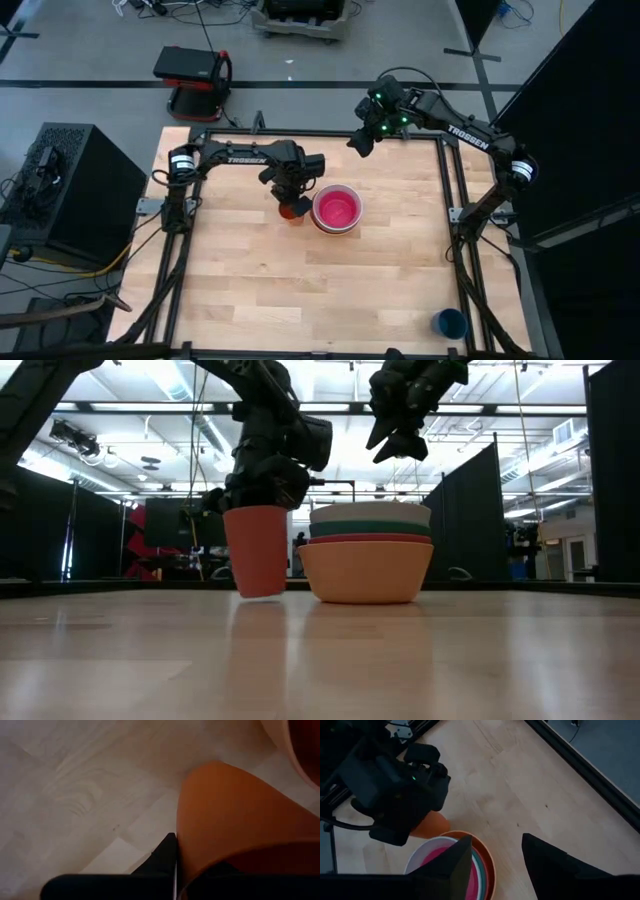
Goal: Nest bowls inside each other
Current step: Put the orange cup to the left of the stacked bowls
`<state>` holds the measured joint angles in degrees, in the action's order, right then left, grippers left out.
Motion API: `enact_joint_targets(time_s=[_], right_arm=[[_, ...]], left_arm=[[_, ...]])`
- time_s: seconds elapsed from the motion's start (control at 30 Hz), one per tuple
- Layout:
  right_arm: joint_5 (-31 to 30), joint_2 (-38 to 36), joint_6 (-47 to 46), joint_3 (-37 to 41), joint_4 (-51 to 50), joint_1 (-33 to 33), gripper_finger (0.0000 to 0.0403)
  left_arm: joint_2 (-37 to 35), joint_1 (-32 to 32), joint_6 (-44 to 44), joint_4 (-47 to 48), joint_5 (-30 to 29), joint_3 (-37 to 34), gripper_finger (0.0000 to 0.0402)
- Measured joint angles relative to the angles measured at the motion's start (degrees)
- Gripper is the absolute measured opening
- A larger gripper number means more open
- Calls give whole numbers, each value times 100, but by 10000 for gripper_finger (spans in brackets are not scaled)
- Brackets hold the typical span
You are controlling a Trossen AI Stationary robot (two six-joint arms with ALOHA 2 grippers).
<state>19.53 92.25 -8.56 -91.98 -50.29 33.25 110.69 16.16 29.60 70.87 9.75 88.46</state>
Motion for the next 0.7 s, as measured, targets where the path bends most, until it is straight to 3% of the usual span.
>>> enact_joint_targets(time_s=[0.47, 0.7], right_arm=[[2, 0, 29, 0, 5, 20, 169], [2, 0, 29, 0, 9, 64, 178]], left_arm=[[38, -13, -70, -22, 85, 52, 109], [38, -7, -329, 305, 10, 944, 146]])
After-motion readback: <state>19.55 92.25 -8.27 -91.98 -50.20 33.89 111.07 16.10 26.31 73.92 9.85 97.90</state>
